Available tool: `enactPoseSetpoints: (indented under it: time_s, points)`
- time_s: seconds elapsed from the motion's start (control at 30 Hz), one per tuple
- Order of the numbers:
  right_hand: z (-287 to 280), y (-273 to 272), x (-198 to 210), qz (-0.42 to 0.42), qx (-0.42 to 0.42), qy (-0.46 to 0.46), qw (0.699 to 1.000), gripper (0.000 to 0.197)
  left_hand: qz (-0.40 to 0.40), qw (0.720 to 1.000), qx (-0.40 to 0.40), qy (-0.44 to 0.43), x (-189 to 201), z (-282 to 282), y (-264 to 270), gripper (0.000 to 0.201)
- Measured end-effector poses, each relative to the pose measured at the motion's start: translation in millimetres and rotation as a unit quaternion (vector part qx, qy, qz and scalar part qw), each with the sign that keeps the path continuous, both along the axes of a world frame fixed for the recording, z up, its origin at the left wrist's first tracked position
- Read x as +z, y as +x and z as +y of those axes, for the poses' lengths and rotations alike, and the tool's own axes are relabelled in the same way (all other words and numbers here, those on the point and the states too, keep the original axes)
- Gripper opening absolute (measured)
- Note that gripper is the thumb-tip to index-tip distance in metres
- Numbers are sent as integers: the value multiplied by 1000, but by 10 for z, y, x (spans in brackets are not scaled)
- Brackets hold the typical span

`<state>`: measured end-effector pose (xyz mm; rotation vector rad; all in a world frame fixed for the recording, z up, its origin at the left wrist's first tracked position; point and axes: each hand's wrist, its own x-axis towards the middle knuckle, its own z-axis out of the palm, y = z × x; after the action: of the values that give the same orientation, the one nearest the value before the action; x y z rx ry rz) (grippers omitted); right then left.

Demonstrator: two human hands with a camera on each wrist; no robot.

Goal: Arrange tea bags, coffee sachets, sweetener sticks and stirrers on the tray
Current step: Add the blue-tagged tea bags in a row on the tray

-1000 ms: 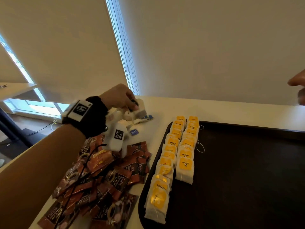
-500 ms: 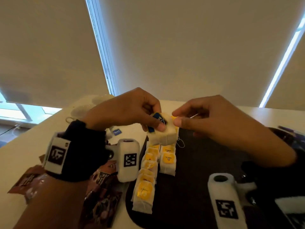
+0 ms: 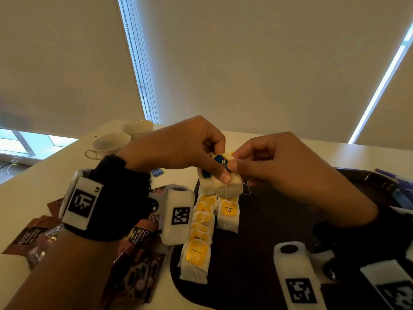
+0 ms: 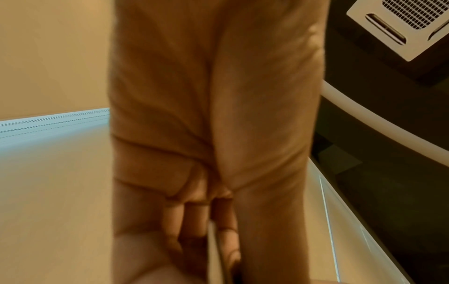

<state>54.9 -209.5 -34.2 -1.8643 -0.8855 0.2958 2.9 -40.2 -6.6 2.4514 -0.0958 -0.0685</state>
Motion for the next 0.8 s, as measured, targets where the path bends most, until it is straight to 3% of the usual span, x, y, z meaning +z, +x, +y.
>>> enactPoseSetpoints:
  time_s: [0.13, 0.33, 0.4, 0.5, 0.8]
  points:
    - [5, -3, 2, -27, 0, 5, 1000, 4, -6, 1000, -5, 5, -7, -42, 20, 29]
    - [-74, 29, 58, 6, -8, 31, 999, 7, -15, 998, -41, -48, 45, 74, -38, 11]
    - [-83, 33, 71, 18, -13, 34, 999, 7, -29, 997, -34, -61, 56, 106, -49, 18]
    - [-85, 19, 88, 27, -10, 21, 999, 7, -38, 998, -27, -47, 52, 98, -44, 24]
    - [-62, 0, 84, 29, -16, 11, 999, 17, -34, 998, -35, -27, 50, 77, -38, 13]
